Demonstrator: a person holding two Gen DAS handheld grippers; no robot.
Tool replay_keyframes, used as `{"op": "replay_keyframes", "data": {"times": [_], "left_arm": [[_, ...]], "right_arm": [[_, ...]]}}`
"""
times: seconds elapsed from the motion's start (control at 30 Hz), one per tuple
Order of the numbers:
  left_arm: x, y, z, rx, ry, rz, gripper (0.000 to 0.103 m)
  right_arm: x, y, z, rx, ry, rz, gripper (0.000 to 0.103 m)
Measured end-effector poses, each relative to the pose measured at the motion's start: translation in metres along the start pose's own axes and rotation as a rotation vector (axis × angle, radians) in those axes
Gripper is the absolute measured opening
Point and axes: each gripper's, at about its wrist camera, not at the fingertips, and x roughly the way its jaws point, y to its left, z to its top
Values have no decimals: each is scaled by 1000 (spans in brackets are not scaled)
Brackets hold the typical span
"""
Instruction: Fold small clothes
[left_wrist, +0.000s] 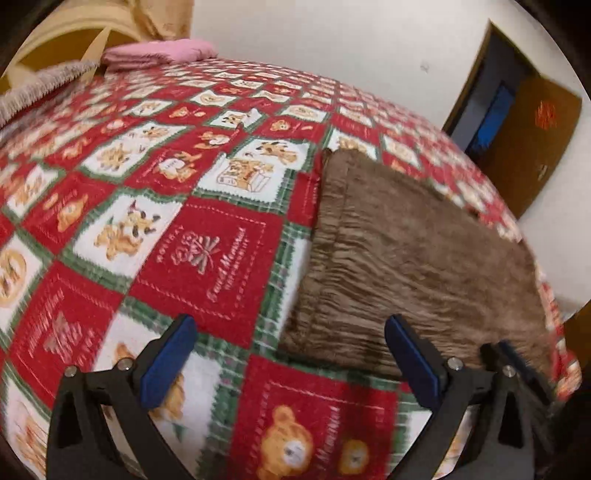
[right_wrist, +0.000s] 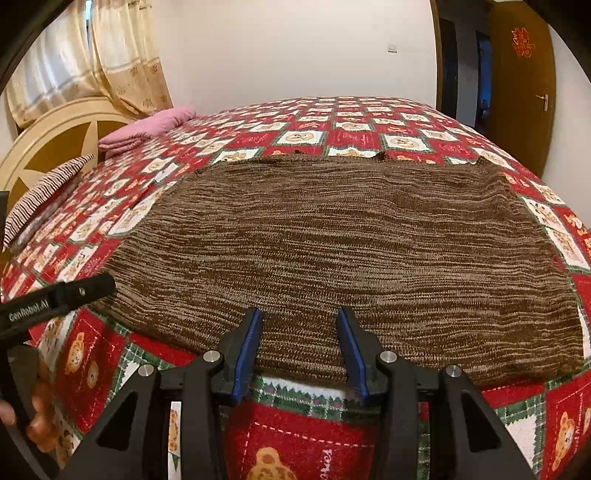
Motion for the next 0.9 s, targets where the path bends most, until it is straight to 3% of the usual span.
{"op": "replay_keyframes", "data": {"times": [0.1, 0.17, 0.33, 0.47, 0.63, 0.73, 0.8, 0.9], "left_arm": [[-22, 11, -22, -172, -37, -113, 103], [-28, 14, -35, -249, -30, -147, 103], [-19, -9, -31, -192, -26, -152, 103], [8, -31, -5, -127, -53, -172, 103], [26, -26, 23, -192, -26, -279, 103], [26, -20, 23, -216, -43, -286, 88], [24, -20, 18, -176, -51, -252, 65], [24, -18, 15, -143, -54, -231, 42]], "right_arm": [[0, 0, -2, 3, -7, 6, 45], [0, 0, -2, 7, -11, 16, 47], [-1, -2, -3, 16, -16, 34, 47], [-1, -2, -3, 18, -20, 37, 47], [-3, -4, -5, 28, -28, 48, 47], [-2, -4, -4, 26, -16, 43, 47], [-1, 1, 3, 9, 13, 26, 47], [-10, 3, 16, 22, -28, 47, 47]]}}
